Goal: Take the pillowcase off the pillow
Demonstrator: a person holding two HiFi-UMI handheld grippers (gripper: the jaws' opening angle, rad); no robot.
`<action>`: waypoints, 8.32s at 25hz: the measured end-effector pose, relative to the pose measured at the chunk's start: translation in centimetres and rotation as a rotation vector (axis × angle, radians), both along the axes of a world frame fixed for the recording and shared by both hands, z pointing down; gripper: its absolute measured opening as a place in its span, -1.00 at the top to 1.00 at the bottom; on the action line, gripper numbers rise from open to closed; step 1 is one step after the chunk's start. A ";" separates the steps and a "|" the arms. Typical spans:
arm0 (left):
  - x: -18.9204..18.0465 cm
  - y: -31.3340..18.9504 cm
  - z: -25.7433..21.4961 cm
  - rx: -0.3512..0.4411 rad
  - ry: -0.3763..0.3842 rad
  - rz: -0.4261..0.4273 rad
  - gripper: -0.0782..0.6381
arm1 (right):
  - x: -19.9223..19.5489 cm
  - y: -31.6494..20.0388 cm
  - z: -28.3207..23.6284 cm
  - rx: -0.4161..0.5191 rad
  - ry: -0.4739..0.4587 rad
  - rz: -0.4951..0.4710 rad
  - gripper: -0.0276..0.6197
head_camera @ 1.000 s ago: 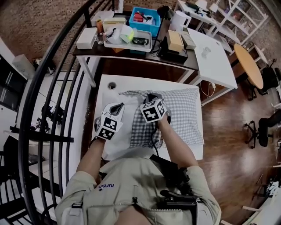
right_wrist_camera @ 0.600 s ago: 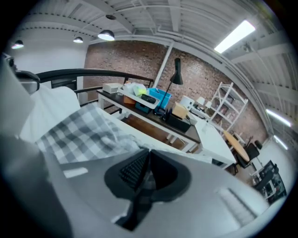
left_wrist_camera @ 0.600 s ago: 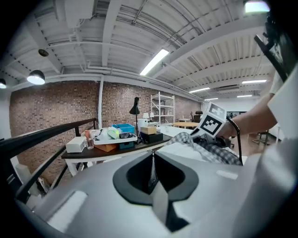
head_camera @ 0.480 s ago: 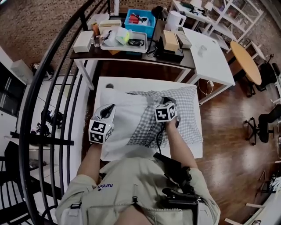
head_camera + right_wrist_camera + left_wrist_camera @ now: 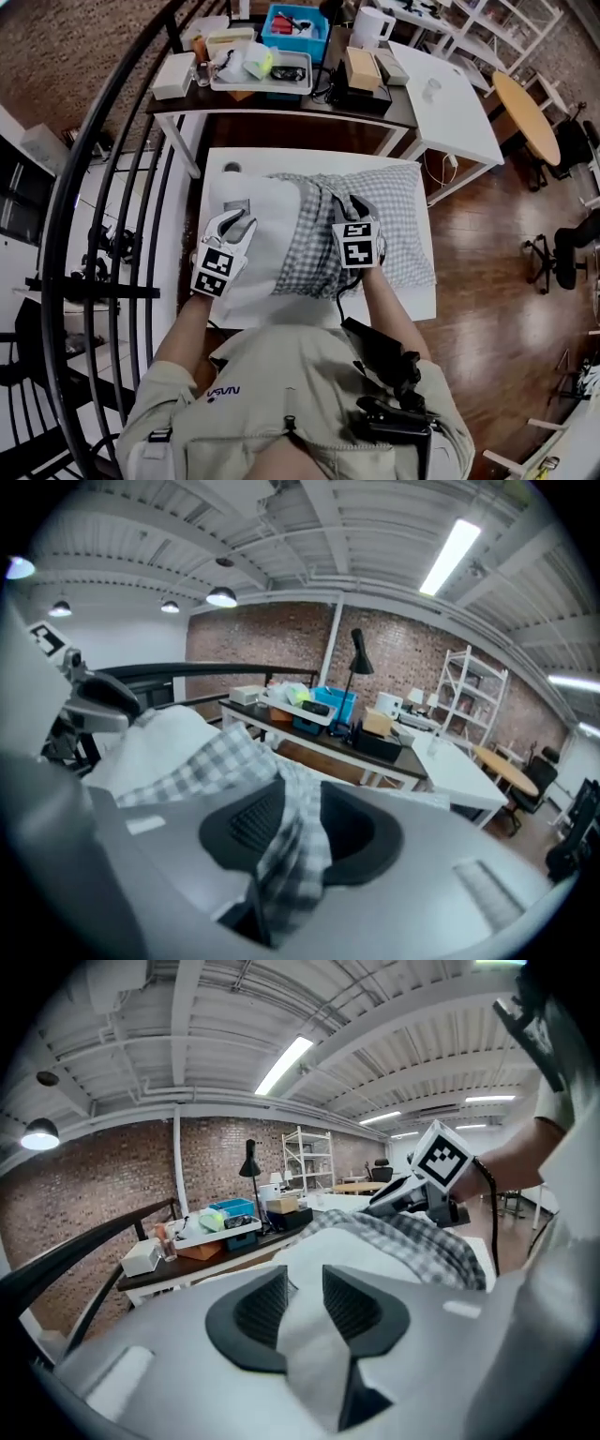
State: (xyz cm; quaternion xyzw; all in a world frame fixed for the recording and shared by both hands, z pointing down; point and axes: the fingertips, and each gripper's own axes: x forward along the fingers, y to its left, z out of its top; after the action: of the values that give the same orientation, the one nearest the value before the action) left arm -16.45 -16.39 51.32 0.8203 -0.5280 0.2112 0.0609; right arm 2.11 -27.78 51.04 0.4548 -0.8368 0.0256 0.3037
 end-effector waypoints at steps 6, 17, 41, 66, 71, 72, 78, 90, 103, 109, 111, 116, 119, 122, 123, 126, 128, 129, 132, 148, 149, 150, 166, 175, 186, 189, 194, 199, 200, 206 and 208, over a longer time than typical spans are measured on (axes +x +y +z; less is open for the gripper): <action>3.9 6.6 0.9 -0.004 -0.060 0.122 0.39 | 0.7 9.5 -0.9 -0.043 -0.142 -0.036 0.55; 7.4 13.0 10.1 -0.229 -0.190 0.233 0.11 | -0.2 23.6 8.0 -0.386 -0.112 -0.065 0.55; -5.3 8.2 0.2 -0.051 -0.124 -0.097 0.74 | 19.2 16.2 6.6 -0.140 0.047 0.481 0.91; 8.0 14.1 7.9 -0.153 -0.431 0.271 0.17 | -2.3 23.2 10.0 -0.362 0.053 -0.150 0.55; 7.1 13.1 7.7 -0.147 -0.421 0.268 0.74 | -1.7 22.9 9.5 -0.342 0.063 -0.130 0.83; 6.9 12.9 7.1 -0.136 -0.406 0.262 0.74 | -1.4 22.7 9.3 -0.334 0.062 -0.123 0.84; 5.0 11.6 3.0 -0.061 -0.300 0.191 0.75 | 1.2 21.1 6.5 -0.225 0.111 -0.067 0.86; 4.2 11.7 5.1 -0.148 -0.151 0.127 0.75 | 8.2 18.6 9.6 -0.239 0.193 0.105 0.86; 7.3 12.4 4.3 -0.259 0.125 0.152 0.44 | 7.7 19.8 8.1 -0.435 0.019 -0.040 0.70; 5.7 9.9 -1.4 -0.095 0.129 0.093 0.43 | 6.2 15.5 0.6 -0.291 -0.147 -0.086 0.70; 4.5 6.8 -2.6 -0.034 0.089 0.048 0.42 | 4.9 12.6 -1.1 -0.225 -0.169 -0.094 0.70; 2.7 -1.3 -3.9 0.028 0.025 -0.033 0.34 | 0.4 6.1 -4.1 -0.110 -0.159 -0.150 0.70; 2.3 -5.3 -3.0 -0.002 0.010 -0.074 0.28 | -2.1 2.2 -4.9 -0.091 -0.151 -0.181 0.68; 2.8 -8.4 -0.3 -0.077 -0.015 -0.080 0.16 | -3.3 -1.3 -4.2 -0.094 -0.106 -0.200 0.59; 2.9 -9.1 0.9 -0.112 -0.021 -0.072 0.11 | -3.6 -2.2 -3.7 -0.101 -0.089 -0.198 0.56; 2.7 -9.6 4.1 -0.216 -0.014 -0.040 -0.01 | -5.2 -4.1 -1.9 -0.142 -0.046 -0.185 0.46; 2.7 -9.2 5.6 -0.266 0.003 -0.015 0.02 | -6.5 -5.3 -0.6 -0.182 -0.014 -0.184 0.43; 3.1 -8.8 6.1 -0.285 0.007 0.007 0.13 | -7.0 -5.9 0.2 -0.207 0.007 -0.184 0.42; 4.9 -7.4 6.9 -0.301 -0.009 0.060 0.47 | -7.8 -6.3 3.7 -0.314 0.099 -0.214 0.40; 5.0 -0.7 -4.9 -0.001 0.126 0.051 0.73 | 1.0 -9.1 -0.8 -0.032 0.173 0.059 0.89; 4.4 -0.1 -5.8 0.012 0.143 0.048 0.73 | 2.6 -9.6 -1.3 -0.021 0.164 0.104 0.89; 3.6 0.5 -6.6 0.023 0.160 0.042 0.73 | 4.2 -10.1 -1.7 -0.013 0.151 0.144 0.89; 1.5 -4.6 0.8 -0.063 0.089 -0.032 0.61 | 9.9 -10.6 2.2 -0.025 0.128 0.220 0.84; 2.4 1.7 -1.5 -0.021 0.015 0.009 0.31 | 7.4 0.6 -0.8 -0.041 -0.119 0.145 0.69; 7.9 12.6 7.8 -0.232 -0.110 0.225 0.01 | 6.7 18.5 4.8 -0.272 -0.107 0.083 0.59; 8.0 12.3 10.3 -0.260 -0.160 0.243 0.07 | 4.8 20.7 8.6 -0.349 -0.074 0.066 0.49; 7.3 10.6 10.4 -0.242 -0.202 0.226 0.74 | 3.1 19.5 12.3 -0.323 -0.015 0.116 0.58; 6.0 9.2 5.6 -0.126 -0.150 0.161 0.75 | 4.6 18.4 8.9 -0.216 -0.010 0.160 0.88; 5.5 8.8 4.4 -0.096 -0.135 0.137 0.75 | 5.2 18.1 8.0 -0.183 -0.003 0.182 0.88; 2.6 6.3 -1.6 0.028 -0.102 0.052 0.75 | 11.3 15.5 3.6 -0.031 0.014 0.378 0.89; 2.2 6.2 -1.9 0.028 -0.083 0.048 0.75 | 13.4 14.6 2.9 -0.011 0.023 0.430 0.89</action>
State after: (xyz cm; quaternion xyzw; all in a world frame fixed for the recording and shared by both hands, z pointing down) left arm -14.21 -10.20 49.42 0.8241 -0.5130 0.2392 0.0224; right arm 15.54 -13.14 53.95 0.6213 -0.7169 0.0892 0.3035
